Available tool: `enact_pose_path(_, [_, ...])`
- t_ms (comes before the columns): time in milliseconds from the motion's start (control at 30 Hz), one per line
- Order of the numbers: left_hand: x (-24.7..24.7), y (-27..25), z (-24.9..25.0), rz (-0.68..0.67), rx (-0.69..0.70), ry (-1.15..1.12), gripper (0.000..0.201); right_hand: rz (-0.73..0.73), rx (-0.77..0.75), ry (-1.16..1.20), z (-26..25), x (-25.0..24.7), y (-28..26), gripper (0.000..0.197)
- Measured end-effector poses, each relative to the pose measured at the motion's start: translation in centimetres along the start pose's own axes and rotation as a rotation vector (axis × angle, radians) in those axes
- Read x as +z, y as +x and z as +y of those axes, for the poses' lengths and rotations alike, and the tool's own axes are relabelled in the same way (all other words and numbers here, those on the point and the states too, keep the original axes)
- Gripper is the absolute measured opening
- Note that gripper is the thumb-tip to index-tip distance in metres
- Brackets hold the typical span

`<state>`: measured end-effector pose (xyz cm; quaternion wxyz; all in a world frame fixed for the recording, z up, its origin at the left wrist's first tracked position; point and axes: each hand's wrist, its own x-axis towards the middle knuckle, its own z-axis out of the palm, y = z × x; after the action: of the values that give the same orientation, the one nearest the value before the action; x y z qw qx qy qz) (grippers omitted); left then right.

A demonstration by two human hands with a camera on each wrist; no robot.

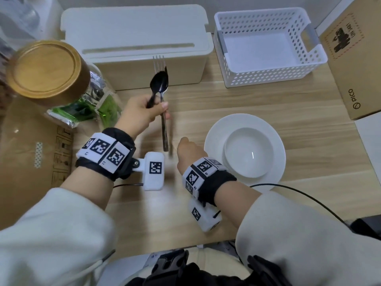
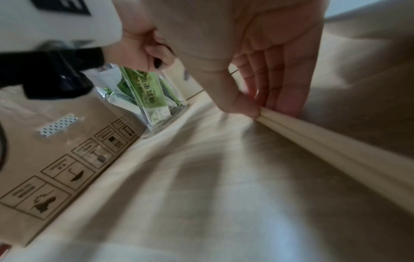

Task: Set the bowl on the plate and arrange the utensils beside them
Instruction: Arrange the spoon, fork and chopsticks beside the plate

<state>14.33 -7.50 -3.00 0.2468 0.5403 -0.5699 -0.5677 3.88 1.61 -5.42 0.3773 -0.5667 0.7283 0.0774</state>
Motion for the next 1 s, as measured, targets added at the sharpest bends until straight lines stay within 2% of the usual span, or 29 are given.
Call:
enact_pose_path(100, [-0.5, -0.7, -0.1, 0.064, -0.027, -0.110, 0.013, -0.017, 0.013, 0.047, -0.1, -0.3, 0.2, 0.031])
enact_pose_path(167, [-0.2, -1.5, -0.5, 0.097, -0.060, -0.208, 0.013, -0.020, 0.006, 0.104, 0.0, -0.9, 0.4, 0.006])
enact_pose_path(233, [0.3, -2.4, -1.1, 0.137, -0.110, -0.282, 0.015, 0.017, 0.022, 0.216, 0.3, -2.0, 0.3, 0.029])
enact_pose_path(267, [0.7, -2.9, -1.5, 0.155, -0.136, -0.309, 0.015, 0.042, 0.035, 0.291, 0.6, -2.7, 0.3, 0.033])
enact_pose_path(367, [2.3, -4.0, -2.8, 0.147, -0.193, -0.381, 0.016, 0.126, 0.028, 0.491, 1.8, -5.1, -0.2, 0.024])
enact_pose_path(467, [4.5, -4.5, -3.7, 0.117, -0.255, -0.389, 0.019, 0.229, 0.007, 0.691, 4.3, -7.2, -1.2, 0.037])
enact_pose_path(567, [6.9, -5.1, -4.6, 0.104, -0.332, -0.370, 0.018, 0.409, 0.020, 0.749, 8.5, -8.7, -2.5, 0.037])
enact_pose_path(700, [9.7, -6.0, -5.8, 0.073, -0.389, -0.345, 0.012, 0.633, 0.168, 0.724, 15.3, -8.9, -3.9, 0.027])
enact_pose_path(767, [11.0, -6.4, -6.0, 0.078, -0.383, -0.352, 0.013, 0.638, 0.285, 0.666, 18.4, -8.1, -4.3, 0.029])
enact_pose_path(867, [12.0, -6.7, -5.8, 0.110, -0.360, -0.369, 0.016, 0.525, 0.431, 0.598, 21.2, -6.5, -4.4, 0.032])
enact_pose_path(1000, [12.3, -7.1, -5.9, 0.162, -0.358, -0.382, 0.016, 0.395, 0.427, 0.641, 22.3, -4.4, -3.6, 0.021])
